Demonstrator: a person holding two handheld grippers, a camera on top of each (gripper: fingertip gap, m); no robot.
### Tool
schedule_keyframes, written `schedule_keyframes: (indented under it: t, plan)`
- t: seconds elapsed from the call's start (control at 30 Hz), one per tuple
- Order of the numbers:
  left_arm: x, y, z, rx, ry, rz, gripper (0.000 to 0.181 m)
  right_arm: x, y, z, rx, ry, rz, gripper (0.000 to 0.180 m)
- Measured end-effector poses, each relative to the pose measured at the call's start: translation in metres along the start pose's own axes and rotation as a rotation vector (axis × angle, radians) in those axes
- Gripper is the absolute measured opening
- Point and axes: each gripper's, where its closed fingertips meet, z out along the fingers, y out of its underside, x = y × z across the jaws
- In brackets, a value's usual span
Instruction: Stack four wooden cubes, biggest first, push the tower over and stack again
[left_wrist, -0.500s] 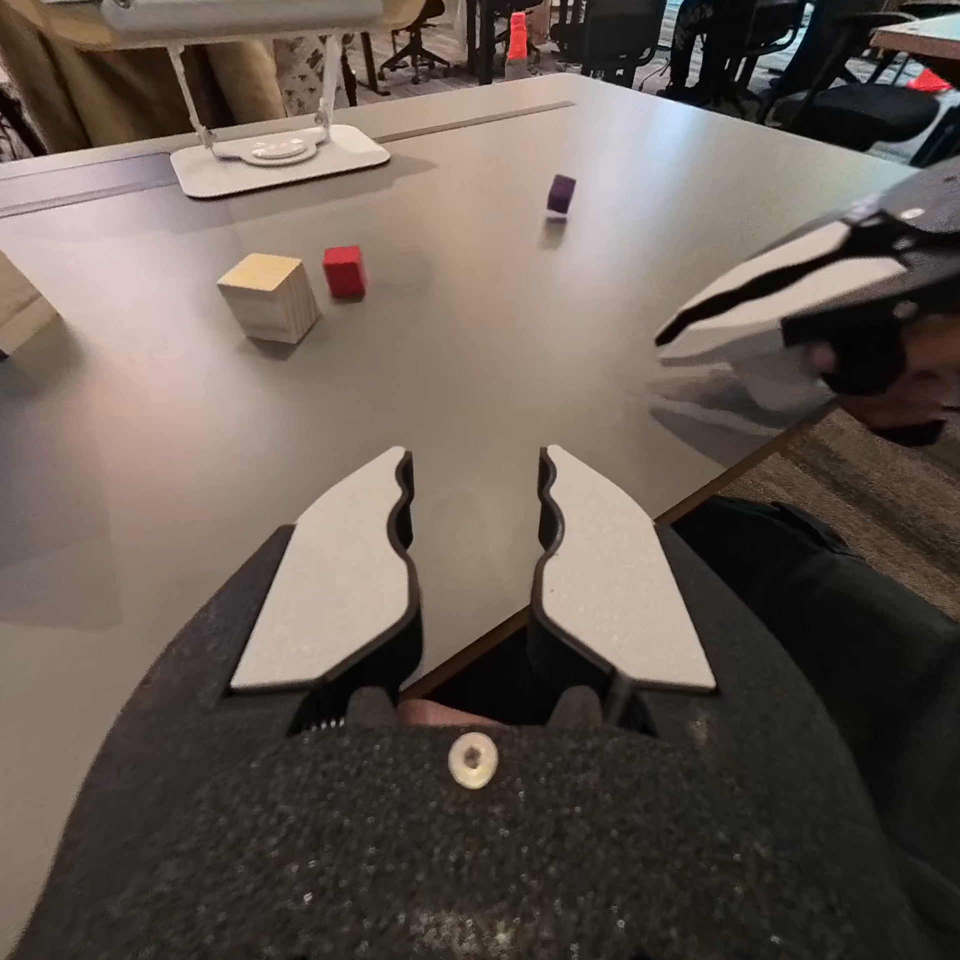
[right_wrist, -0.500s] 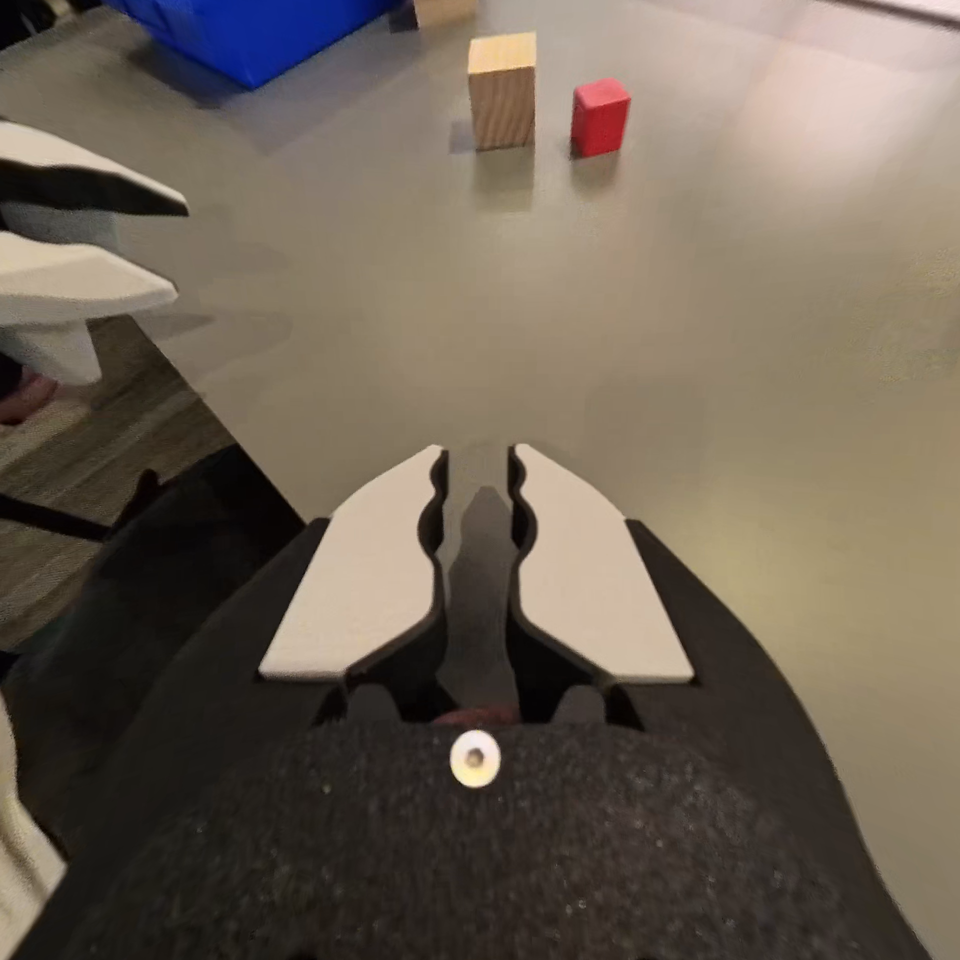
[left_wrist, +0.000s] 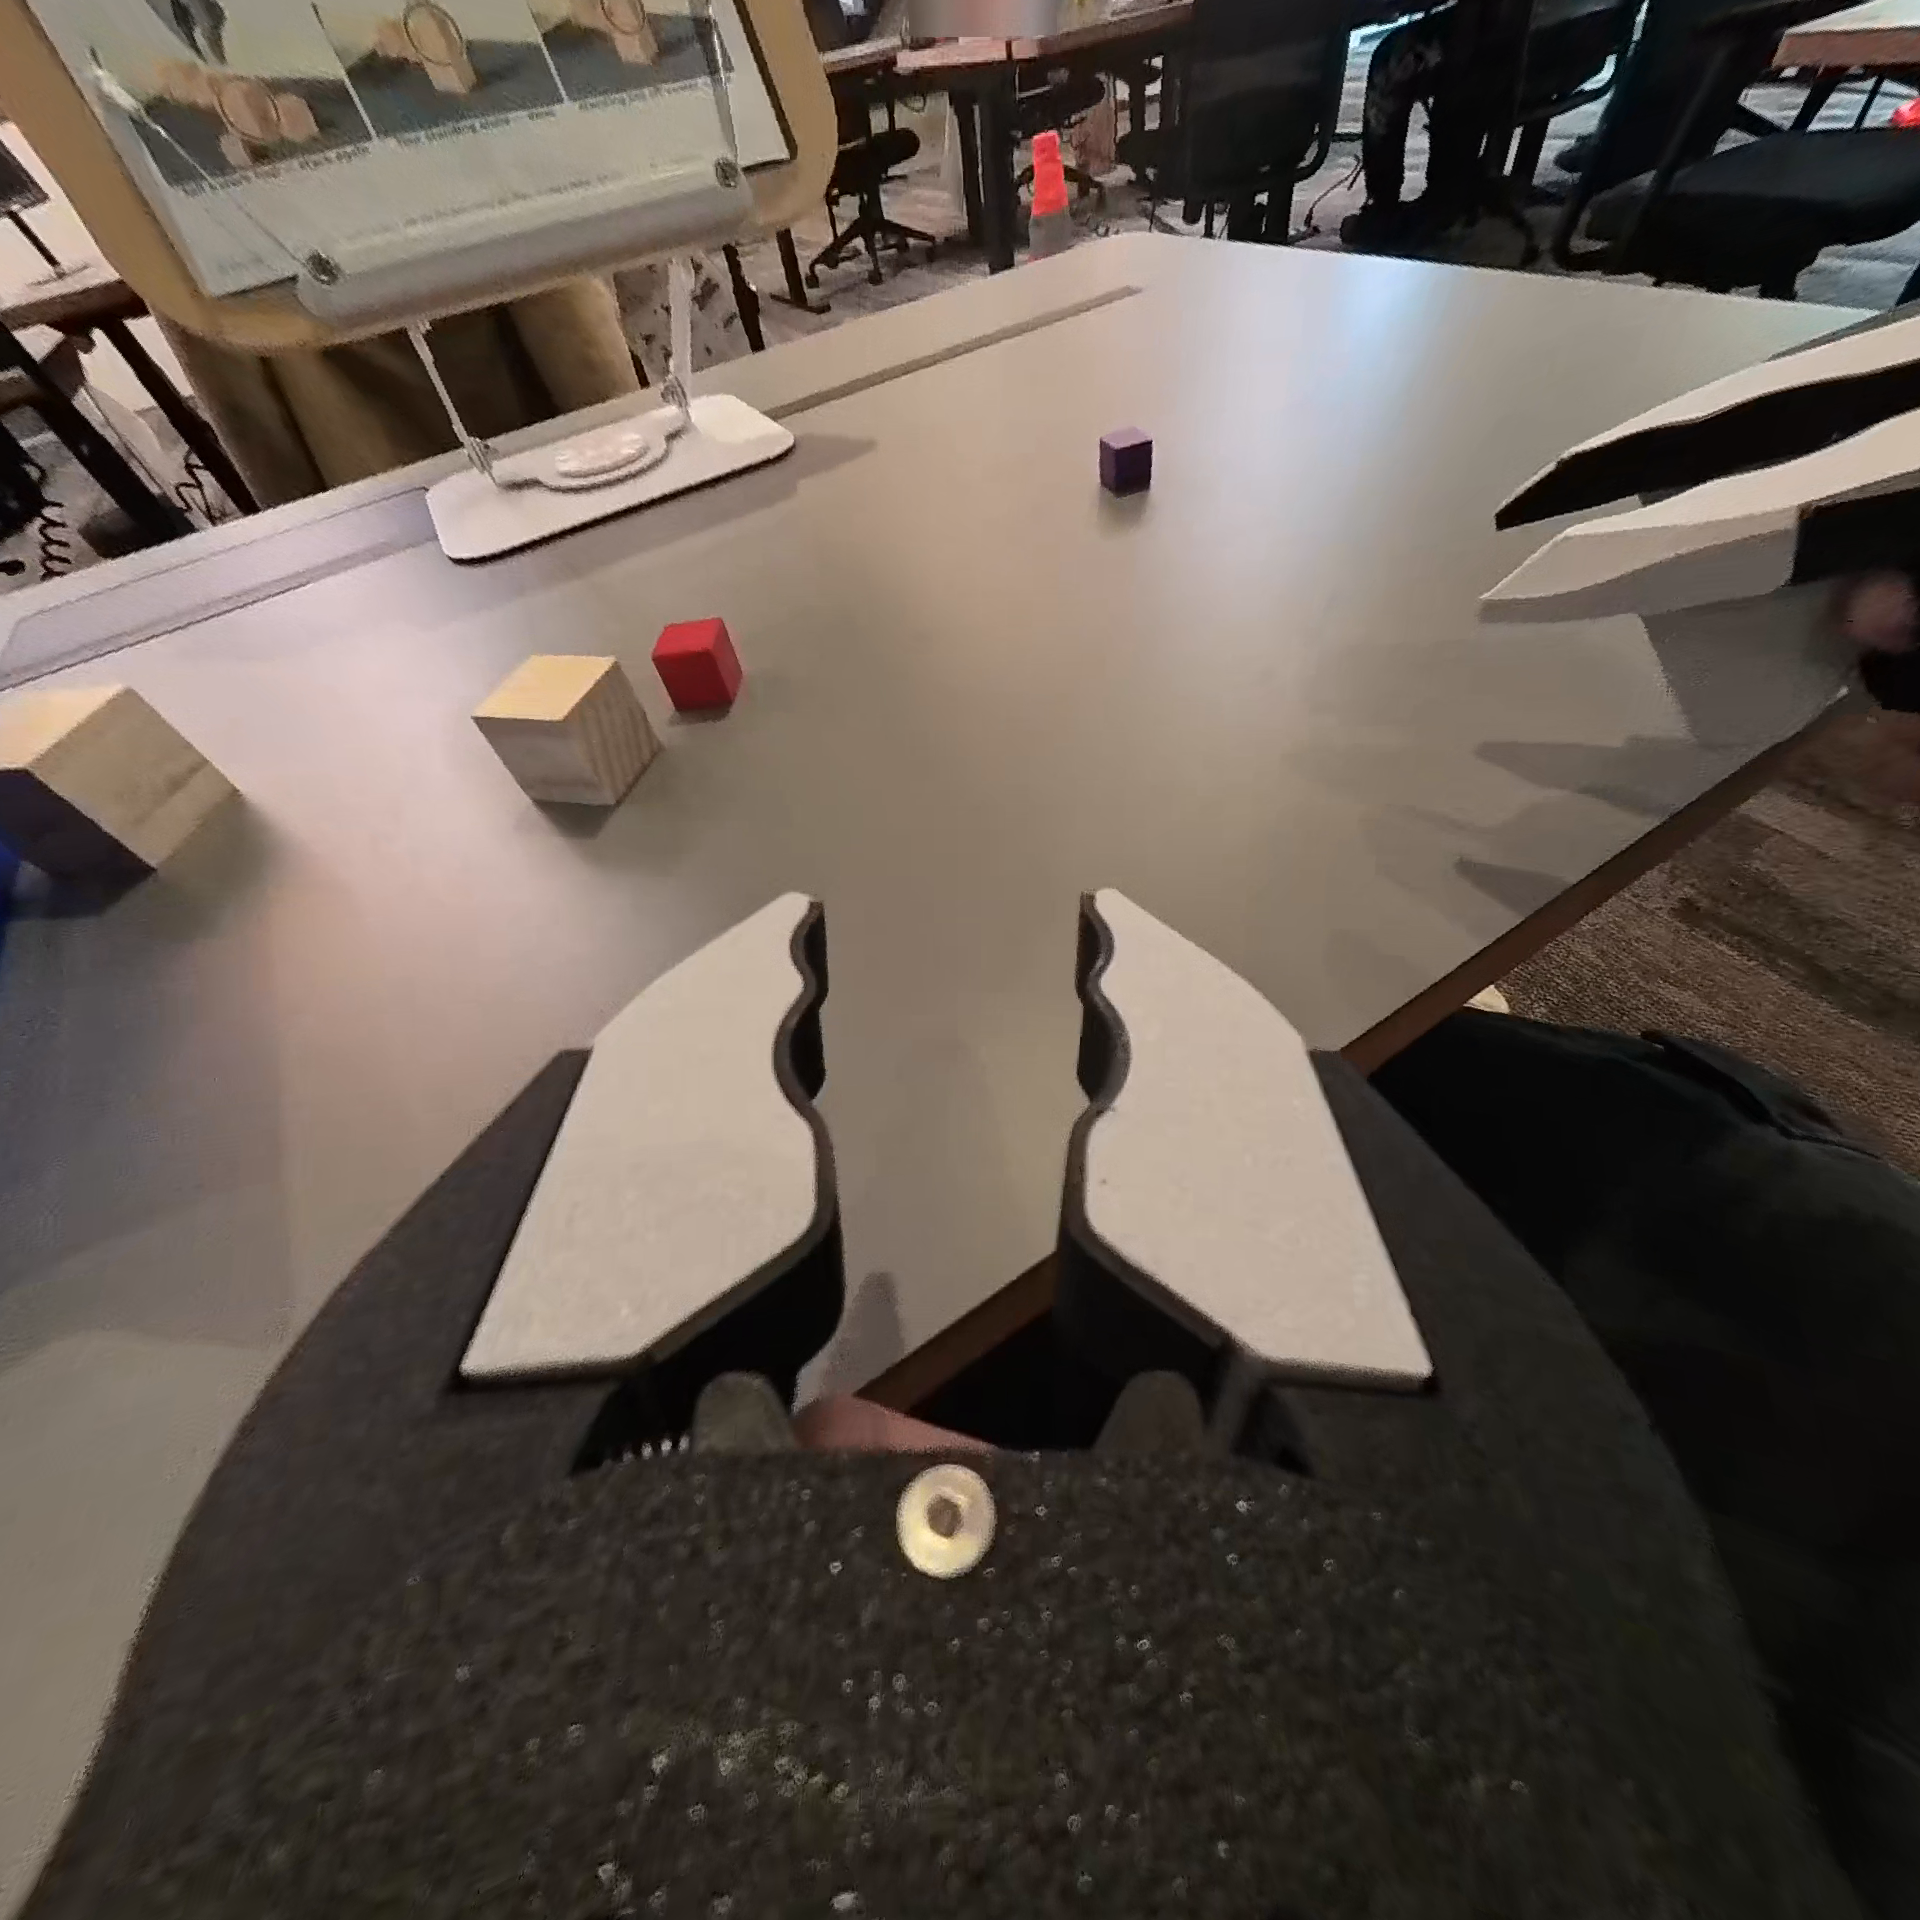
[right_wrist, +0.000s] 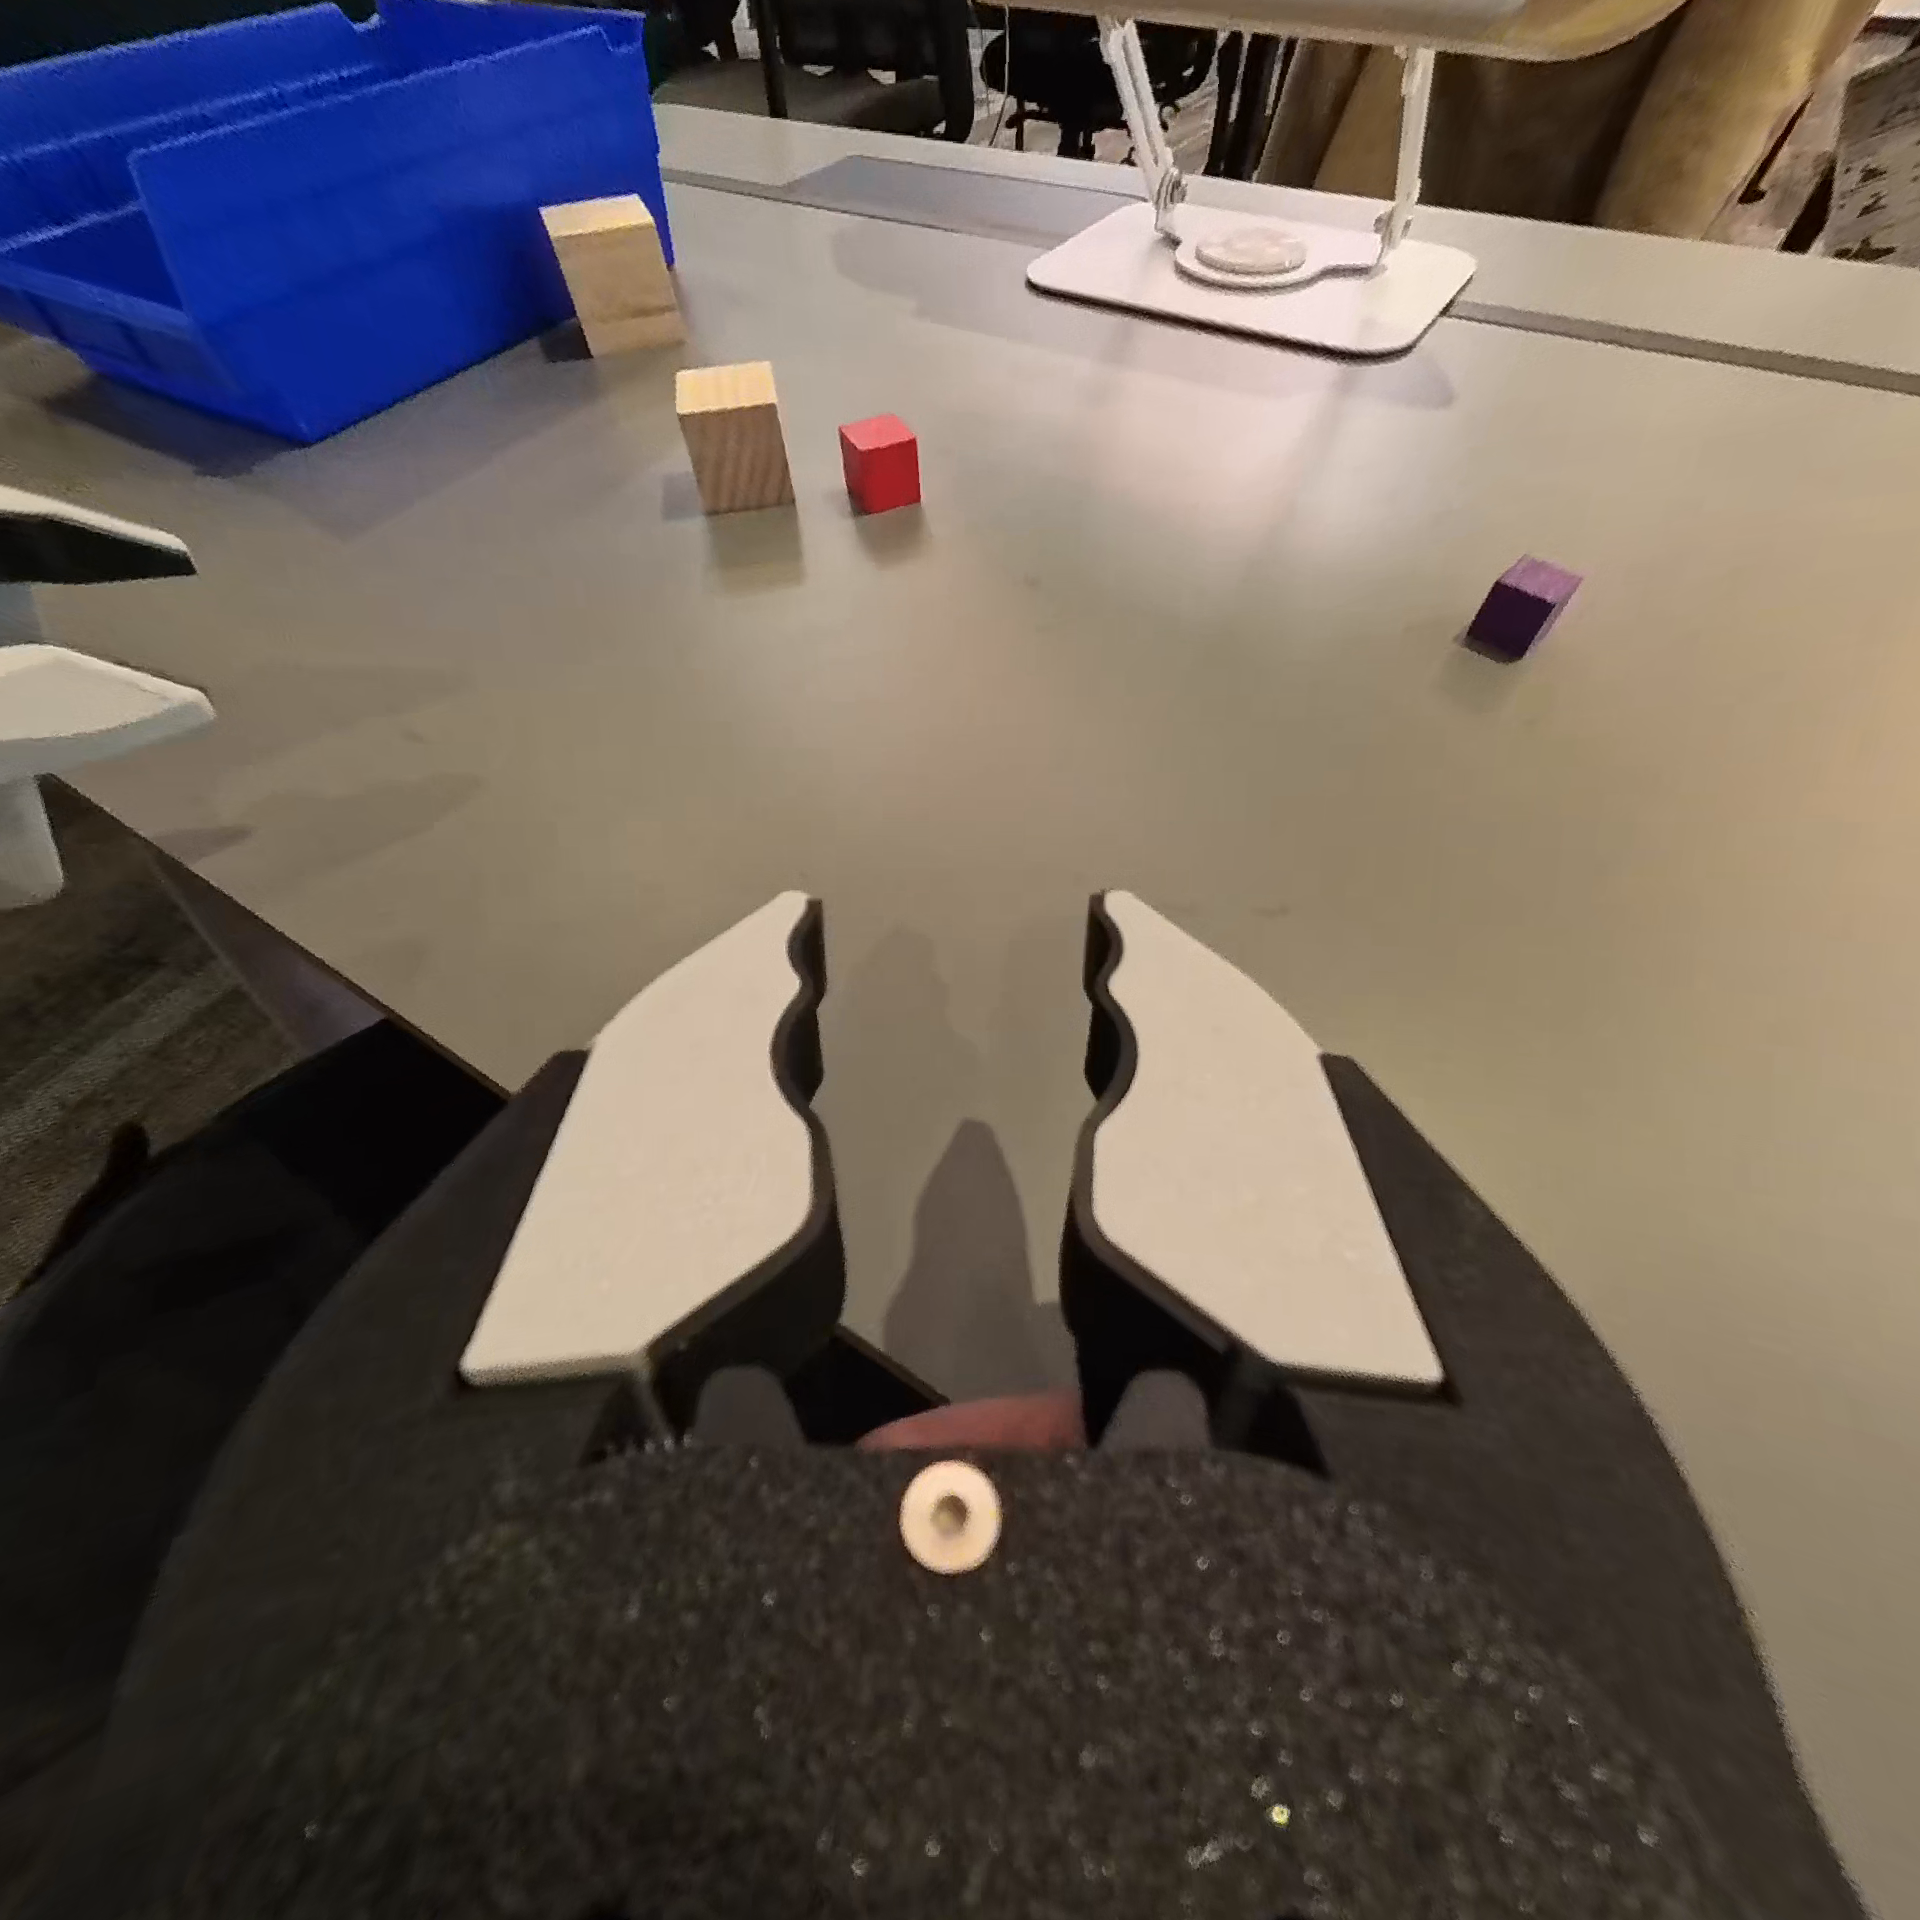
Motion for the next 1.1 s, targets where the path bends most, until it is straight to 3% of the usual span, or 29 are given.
schedule_keyframes:
  t: [1.1]
  plan:
    - [0.017, 0.023, 0.007, -0.107, 0.062, 0.058, 0.049, -0.014, 0.016, 0.011, -0.067, -0.023, -0.091, 0.041]
